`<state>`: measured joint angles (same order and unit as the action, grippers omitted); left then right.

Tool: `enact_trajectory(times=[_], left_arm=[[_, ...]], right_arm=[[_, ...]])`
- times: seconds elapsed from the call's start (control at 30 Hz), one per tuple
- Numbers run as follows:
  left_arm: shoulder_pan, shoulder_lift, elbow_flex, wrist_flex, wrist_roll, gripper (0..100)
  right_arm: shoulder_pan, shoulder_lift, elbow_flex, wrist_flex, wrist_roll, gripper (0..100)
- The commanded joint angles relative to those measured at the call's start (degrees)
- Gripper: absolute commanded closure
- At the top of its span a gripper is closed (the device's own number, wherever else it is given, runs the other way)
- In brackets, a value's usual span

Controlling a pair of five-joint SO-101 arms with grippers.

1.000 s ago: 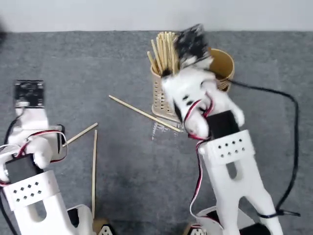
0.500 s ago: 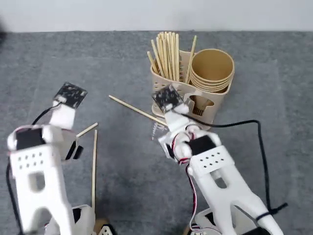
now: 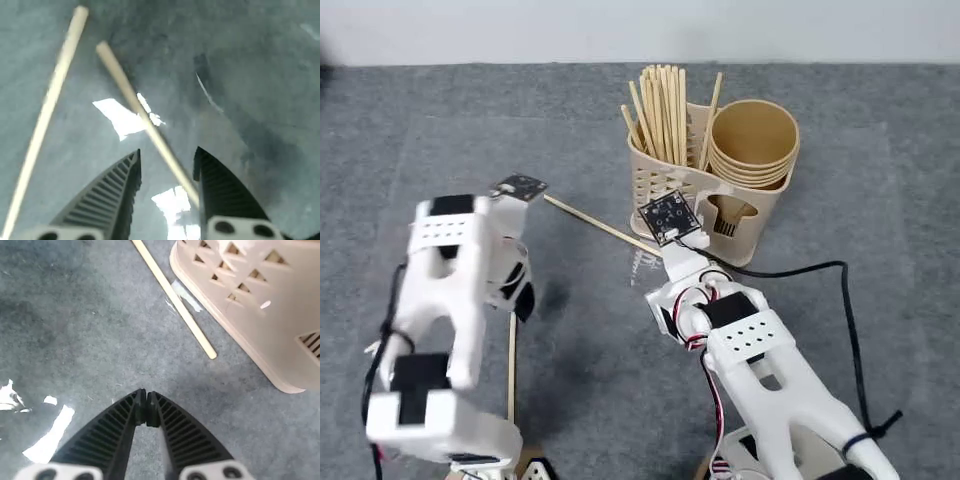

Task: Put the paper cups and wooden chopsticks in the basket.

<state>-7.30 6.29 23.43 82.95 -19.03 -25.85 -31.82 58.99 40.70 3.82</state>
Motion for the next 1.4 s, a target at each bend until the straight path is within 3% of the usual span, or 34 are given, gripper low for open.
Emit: enact_trajectory(times=[0.0,0.27,0.47,0.7,0.87,1.13,1.37], left_arm=[[1.41,4.48,-2.59,-5.80,2.99,83],[1.32,10.81,-2.77,-10.64,7.21,84],[1.85,11.43,-2.59,-11.08,7.12,98],[2.02,10.55,-4.18,-9.76,5.01,99],[2.20,9.93,-14.20,-0.62,0.79,99],[2.81,9.93,-41.36,16.53,0.00,99],[4.04,9.93,-62.29,17.67,4.48,99]], right_arm=[[0.13,-1.98,-0.35,-1.01,-0.44,98.7],[0.13,-2.07,-0.35,-0.92,-0.53,98.7],[0.13,-2.15,-0.35,-0.75,-0.53,98.7],[0.13,-2.15,-0.35,-0.66,-0.53,98.7],[0.04,-2.15,-0.35,-0.57,-0.62,98.7],[-0.13,-2.15,-0.26,-0.57,-0.62,98.7],[-0.92,-2.24,1.14,-0.48,-0.26,98.8]])
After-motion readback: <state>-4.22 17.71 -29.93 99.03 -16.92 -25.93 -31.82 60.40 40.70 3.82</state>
